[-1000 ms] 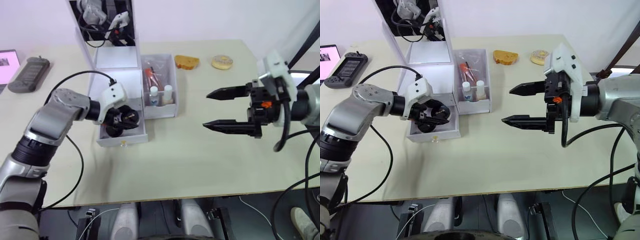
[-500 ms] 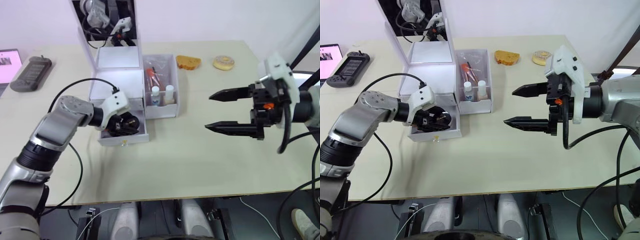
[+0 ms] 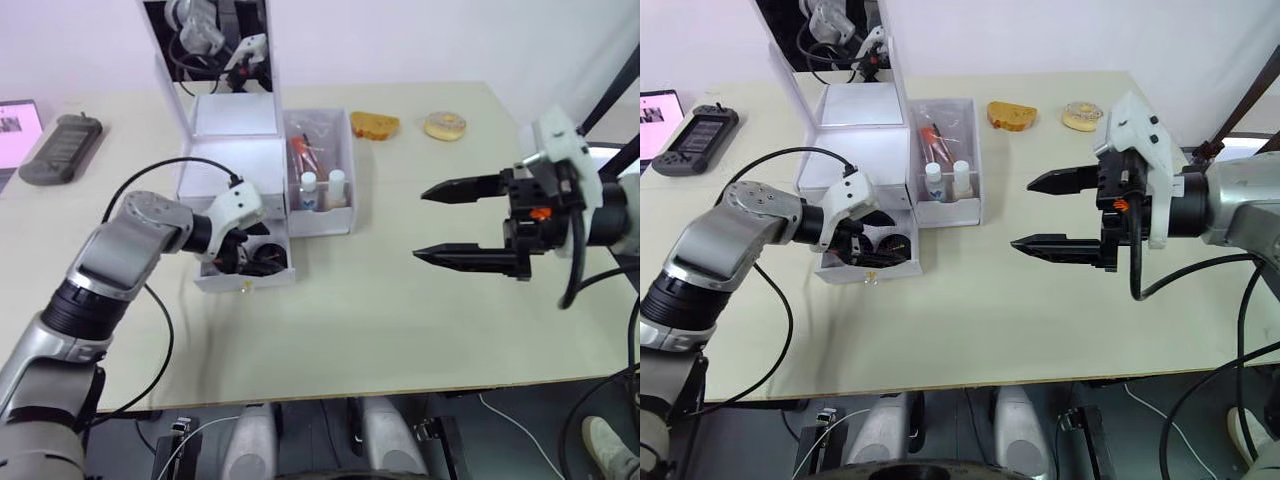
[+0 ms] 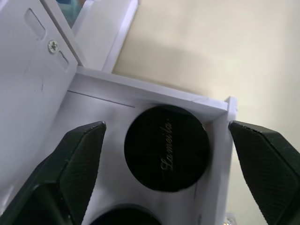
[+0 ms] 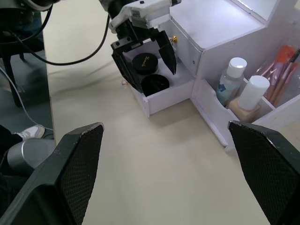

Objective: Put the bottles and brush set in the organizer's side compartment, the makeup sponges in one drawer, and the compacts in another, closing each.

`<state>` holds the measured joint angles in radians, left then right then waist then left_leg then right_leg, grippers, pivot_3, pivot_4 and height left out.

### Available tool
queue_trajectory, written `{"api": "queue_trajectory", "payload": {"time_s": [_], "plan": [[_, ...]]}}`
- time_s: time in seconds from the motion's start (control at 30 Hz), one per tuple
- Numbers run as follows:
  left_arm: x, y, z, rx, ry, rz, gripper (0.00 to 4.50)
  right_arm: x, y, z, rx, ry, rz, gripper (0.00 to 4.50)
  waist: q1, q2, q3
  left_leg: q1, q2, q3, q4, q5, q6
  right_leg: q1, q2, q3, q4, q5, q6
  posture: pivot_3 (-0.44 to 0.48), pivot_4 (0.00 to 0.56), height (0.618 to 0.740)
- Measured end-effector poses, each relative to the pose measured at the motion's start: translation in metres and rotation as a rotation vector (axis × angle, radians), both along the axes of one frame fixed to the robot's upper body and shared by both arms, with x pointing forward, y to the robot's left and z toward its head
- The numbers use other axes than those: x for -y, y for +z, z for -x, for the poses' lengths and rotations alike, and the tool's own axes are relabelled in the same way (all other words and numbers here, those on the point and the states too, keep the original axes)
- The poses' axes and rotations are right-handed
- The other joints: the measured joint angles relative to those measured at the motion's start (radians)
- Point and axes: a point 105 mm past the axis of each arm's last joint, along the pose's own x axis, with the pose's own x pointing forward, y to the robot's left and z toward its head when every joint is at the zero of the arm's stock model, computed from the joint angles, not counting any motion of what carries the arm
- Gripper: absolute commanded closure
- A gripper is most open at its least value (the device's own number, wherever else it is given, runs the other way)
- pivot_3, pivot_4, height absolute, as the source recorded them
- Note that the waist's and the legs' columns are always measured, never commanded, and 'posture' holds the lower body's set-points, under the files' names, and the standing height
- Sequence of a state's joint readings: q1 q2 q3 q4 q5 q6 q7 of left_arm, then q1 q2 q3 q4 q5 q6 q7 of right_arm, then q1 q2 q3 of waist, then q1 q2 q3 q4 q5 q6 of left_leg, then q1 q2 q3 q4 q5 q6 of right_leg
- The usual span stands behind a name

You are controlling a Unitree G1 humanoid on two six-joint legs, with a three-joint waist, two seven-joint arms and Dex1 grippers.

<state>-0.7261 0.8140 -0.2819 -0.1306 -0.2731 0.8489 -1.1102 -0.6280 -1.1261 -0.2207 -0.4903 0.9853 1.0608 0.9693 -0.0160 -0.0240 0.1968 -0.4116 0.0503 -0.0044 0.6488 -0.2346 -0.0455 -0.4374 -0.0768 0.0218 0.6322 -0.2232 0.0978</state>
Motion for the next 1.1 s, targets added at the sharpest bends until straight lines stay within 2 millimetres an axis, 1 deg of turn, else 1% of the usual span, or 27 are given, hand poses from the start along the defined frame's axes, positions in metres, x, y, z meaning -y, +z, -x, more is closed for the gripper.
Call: {"api": "queue_trajectory", "payload": {"time_s": [0.1, 0.2, 0.33, 0.47, 0.6, 0.7, 0.77, 0.83, 0.9, 0.93, 1.0, 1.1], "plan": [[-0.004, 0.007, 0.004, 0.004, 0.012, 0.011, 0.03, 0.001, 0.000, -0.001, -0.002, 0.002, -0.006, 0.00, 0.000, 0.000, 0.000, 0.000, 0.000, 0.000, 0.000, 0.000, 0.000, 0.000, 0.000, 0.000, 0.000, 0.000, 0.000, 0.000, 0.150, 0.740], [-0.010, 0.018, 0.010, 0.007, 0.028, 0.036, 0.03, 0.002, 0.001, -0.002, -0.001, 0.010, -0.008, 0.00, 0.000, 0.000, 0.000, 0.000, 0.000, 0.000, -0.001, 0.000, 0.000, 0.000, 0.000, 0.000, 0.000, 0.000, 0.000, 0.000, 0.150, 0.740], [-0.027, 0.032, 0.031, -0.040, 0.053, 0.097, 0.03, 0.002, 0.001, -0.001, 0.004, 0.026, 0.000, 0.00, -0.004, 0.000, 0.000, 0.000, 0.000, 0.000, -0.001, 0.000, 0.000, 0.000, 0.000, 0.000, 0.000, 0.000, 0.000, 0.000, 0.150, 0.740], [-0.036, 0.042, 0.052, -0.033, 0.041, 0.195, 0.03, 0.005, 0.002, -0.004, 0.033, 0.030, 0.009, 0.00, -0.002, 0.000, 0.000, 0.000, 0.000, 0.000, -0.001, 0.000, 0.000, 0.000, 0.000, 0.000, -0.001, 0.000, 0.000, 0.000, 0.150, 0.740], [-0.050, 0.039, 0.066, 0.012, 0.092, 0.233, 0.03, 0.009, 0.001, -0.014, 0.130, 0.013, 0.017, 0.00, -0.001, 0.000, 0.000, 0.002, 0.000, 0.000, -0.001, 0.000, 0.000, 0.001, 0.000, 0.000, -0.001, 0.000, 0.000, 0.000, 0.150, 0.740], [-0.058, 0.034, 0.074, 0.041, 0.141, 0.253, 0.03, 0.009, -0.004, -0.022, 0.148, 0.020, 0.008, 0.00, -0.002, 0.000, 0.000, 0.002, 0.000, 0.000, 0.000, 0.000, 0.000, 0.002, 0.000, 0.000, -0.001, 0.000, 0.000, 0.000, 0.150, 0.740], [-0.065, 0.022, 0.087, 0.036, 0.185, 0.268, 0.03, 0.009, -0.011, -0.029, 0.145, 0.017, 0.021, 0.00, -0.008, 0.000, 0.000, 0.003, 0.000, 0.001, 0.000, 0.000, 0.000, 0.003, -0.001, 0.000, -0.002, 0.000, 0.000, 0.000, 0.150, 0.740], [-0.067, 0.011, 0.098, 0.008, 0.217, 0.289, 0.03, 0.009, -0.015, -0.034, 0.137, 0.016, 0.026, 0.00, -0.005, 0.000, 0.000, 0.003, 0.000, 0.001, 0.000, 0.000, 0.000, 0.003, -0.001, 0.000, -0.002, 0.000, 0.000, 0.000, 0.150, 0.740], [-0.069, 0.010, 0.105, 0.030, 0.270, 0.351, 0.52, 0.006, -0.017, -0.037, 0.129, 0.035, 0.028, 0.00, -0.003, 0.000, 0.000, 0.003, 0.000, 0.000, 0.000, 0.000, 0.000, 0.003, -0.001, 0.000, -0.001, 0.000, 0.000, 0.000, 0.150, 0.740], [-0.073, 0.005, 0.108, 0.035, 0.313, 0.377, 0.77, 0.004, -0.019, -0.037, 0.121, 0.051, 0.035, 0.00, -0.003, 0.000, 0.000, 0.004, 0.000, 0.000, 0.000, 0.000, 0.000, 0.003, -0.001, 0.000, -0.001, 0.000, 0.000, 0.000, 0.150, 0.740], [-0.078, -0.008, 0.111, 0.017, 0.397, 0.413, 1.74, 0.002, -0.023, -0.038, 0.096, 0.068, 0.047, 0.00, -0.001, 0.000, 0.000, 0.004, 0.000, 0.000, 0.000, 0.000, 0.000, 0.004, -0.001, -0.001, -0.002, 0.000, 0.000, 0.000, 0.150, 0.740], [-0.087, -0.019, 0.111, 0.058, 0.499, 0.463, 3.29, 0.001, -0.025, -0.039, 0.065, 0.087, 0.058, 0.00, 0.002, 0.000, -0.001, 0.004, 0.000, 0.000, 0.001, 0.000, 0.000, 0.005, -0.001, -0.001, -0.002, 0.000, -0.001, 0.000, 0.150, 0.740]]}}
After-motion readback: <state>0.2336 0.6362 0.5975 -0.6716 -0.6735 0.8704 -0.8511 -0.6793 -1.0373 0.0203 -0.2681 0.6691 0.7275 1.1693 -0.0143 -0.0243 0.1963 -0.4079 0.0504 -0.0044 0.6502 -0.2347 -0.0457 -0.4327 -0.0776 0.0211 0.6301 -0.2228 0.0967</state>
